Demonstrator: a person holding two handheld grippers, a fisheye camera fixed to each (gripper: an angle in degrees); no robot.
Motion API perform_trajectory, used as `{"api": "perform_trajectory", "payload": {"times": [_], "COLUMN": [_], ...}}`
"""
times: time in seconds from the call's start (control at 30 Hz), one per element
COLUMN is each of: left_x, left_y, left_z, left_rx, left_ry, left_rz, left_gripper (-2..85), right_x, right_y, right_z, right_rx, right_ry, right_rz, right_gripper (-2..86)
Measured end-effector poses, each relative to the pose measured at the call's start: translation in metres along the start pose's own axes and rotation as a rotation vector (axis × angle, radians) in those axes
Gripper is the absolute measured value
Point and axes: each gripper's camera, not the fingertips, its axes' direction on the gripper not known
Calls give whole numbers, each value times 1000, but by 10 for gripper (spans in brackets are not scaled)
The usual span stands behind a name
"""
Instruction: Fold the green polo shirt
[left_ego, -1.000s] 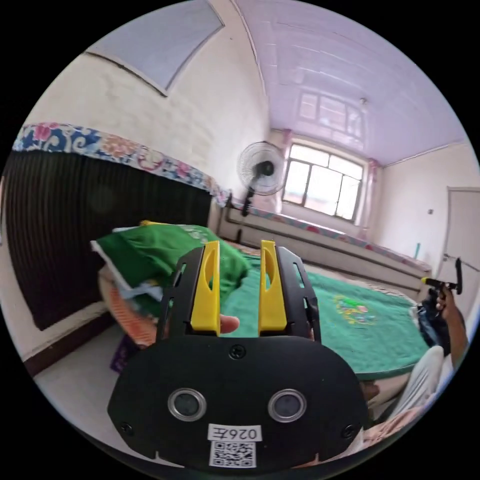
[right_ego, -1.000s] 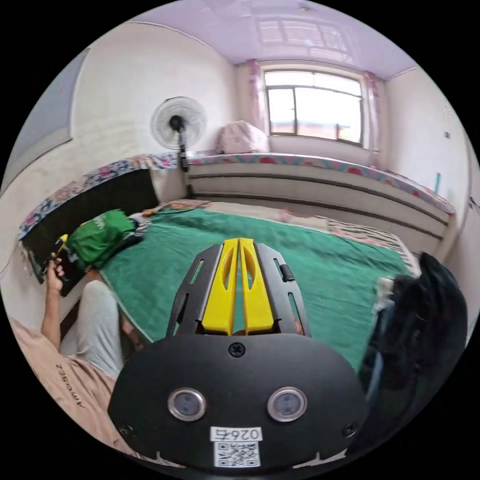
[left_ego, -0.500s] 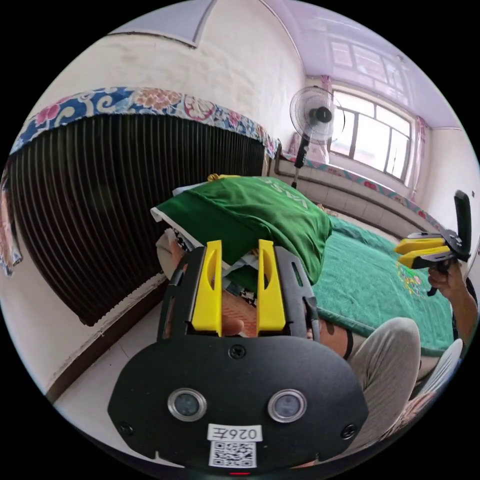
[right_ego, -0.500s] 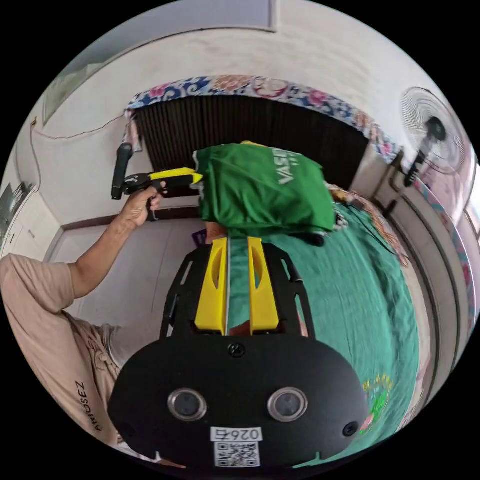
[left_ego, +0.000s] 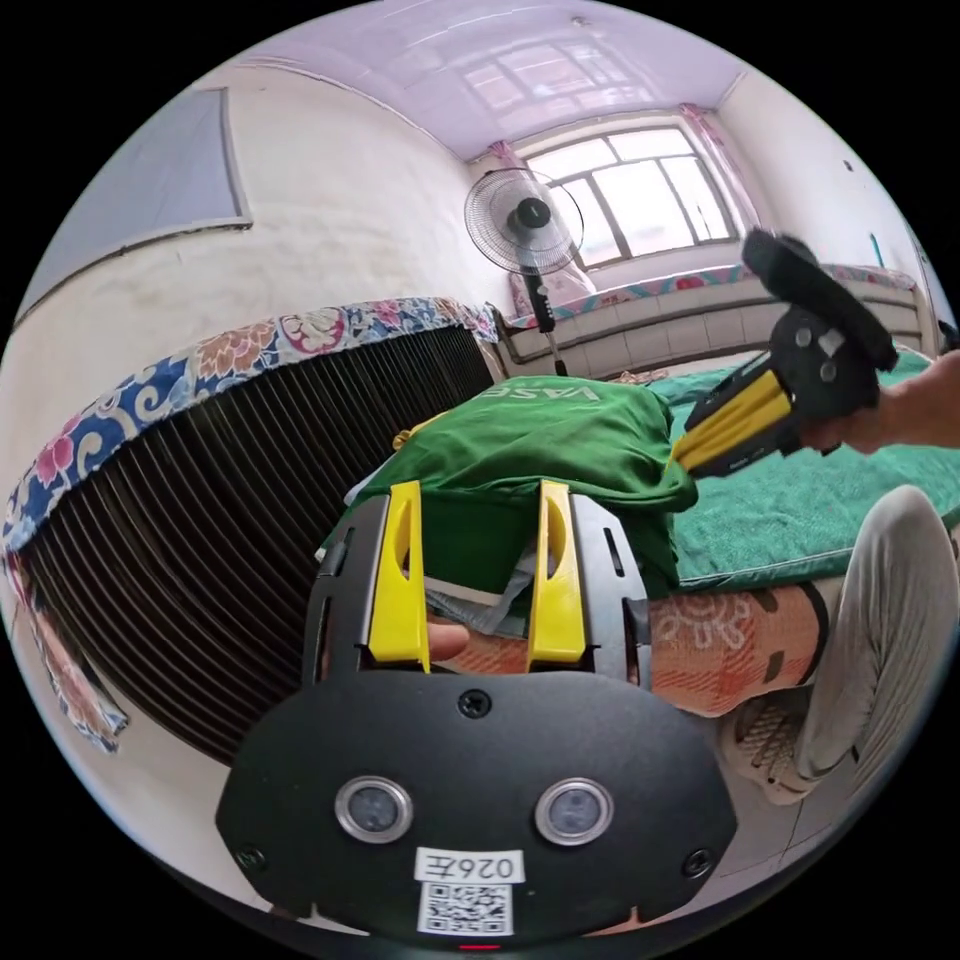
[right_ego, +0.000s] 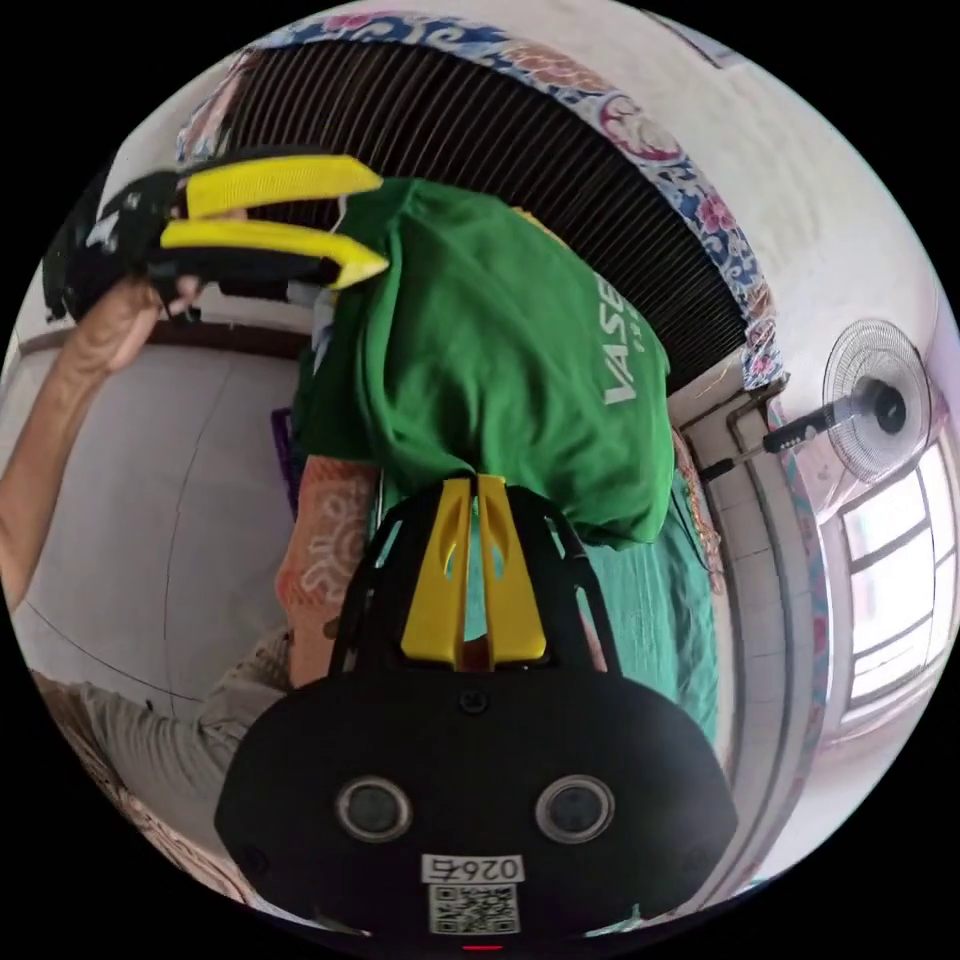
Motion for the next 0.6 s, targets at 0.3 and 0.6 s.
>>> {"api": "perform_trajectory", "payload": {"times": [0.3, 0.6], "left_x": [18, 24], "left_y": [-45, -132], "left_z": [9, 24], "left_rx": [-21, -21], "left_ry": [-86, -42], "left_rz": [161, 240], "left_gripper": [187, 58], "right_x": [101, 133], "right_y": [50, 120], "right_z": [-120, -255], "right_rx": [290, 456], "right_ry": [-111, -2], "right_rz": [292, 328], "right_gripper": [-15, -14]}}
